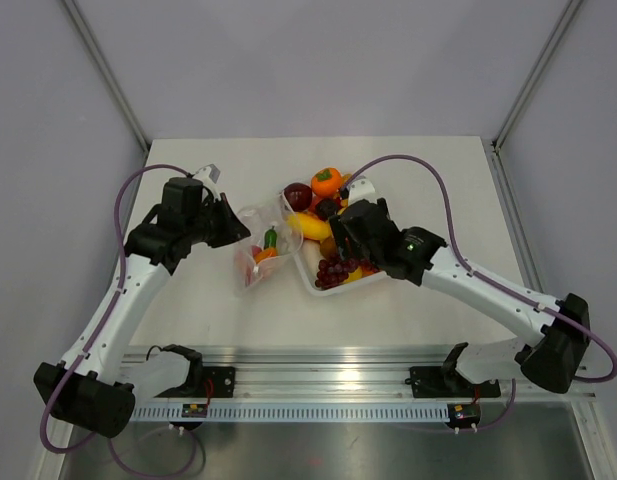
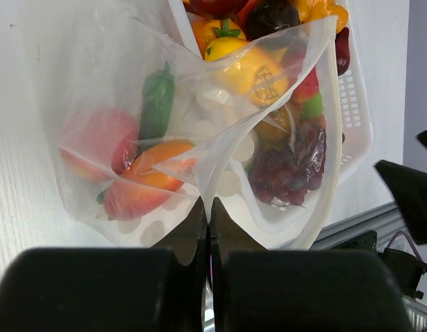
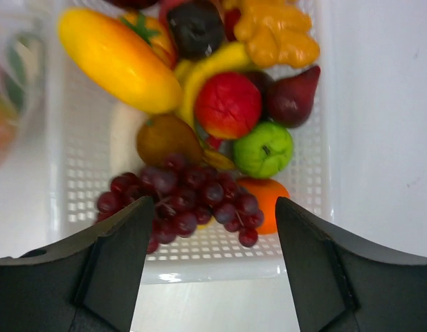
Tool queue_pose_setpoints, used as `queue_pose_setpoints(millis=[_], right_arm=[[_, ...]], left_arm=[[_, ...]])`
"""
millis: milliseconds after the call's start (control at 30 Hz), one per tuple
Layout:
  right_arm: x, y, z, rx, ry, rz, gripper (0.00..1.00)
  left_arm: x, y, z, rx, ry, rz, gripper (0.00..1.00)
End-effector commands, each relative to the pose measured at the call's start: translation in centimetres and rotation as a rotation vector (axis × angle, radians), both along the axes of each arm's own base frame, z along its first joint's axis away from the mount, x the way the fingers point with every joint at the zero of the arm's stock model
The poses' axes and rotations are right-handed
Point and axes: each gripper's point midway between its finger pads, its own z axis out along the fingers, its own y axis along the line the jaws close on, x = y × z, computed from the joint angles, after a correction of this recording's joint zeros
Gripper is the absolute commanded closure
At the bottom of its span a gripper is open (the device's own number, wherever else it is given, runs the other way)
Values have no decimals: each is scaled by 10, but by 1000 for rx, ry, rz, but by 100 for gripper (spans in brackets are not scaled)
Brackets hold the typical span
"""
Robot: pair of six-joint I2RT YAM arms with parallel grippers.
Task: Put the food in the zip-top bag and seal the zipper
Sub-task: Pick up the fake fruit from the bin.
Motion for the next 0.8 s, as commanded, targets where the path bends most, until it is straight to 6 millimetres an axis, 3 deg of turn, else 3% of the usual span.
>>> queue_pose_setpoints(millis=[0,200,467,633,767], right_arm=[[1,-19,-18,-54,47,-92,23],[-6,17,-37,92,136,-10,28],[-24,32,-69,164,258,-66,30],[-34,30,-66,227,248,-93,32],[-45,40,-61,302,264,-45,33]], left_arm=[[8,-6,13,-44,-58,-14,100],[9,-8,12,-47,-52,-18,100],[7,-5,7,-29,-49,-13,100],[8,-5,4,-27,-47,-16,100],[10,-6,3,-30,-43,-17,100]])
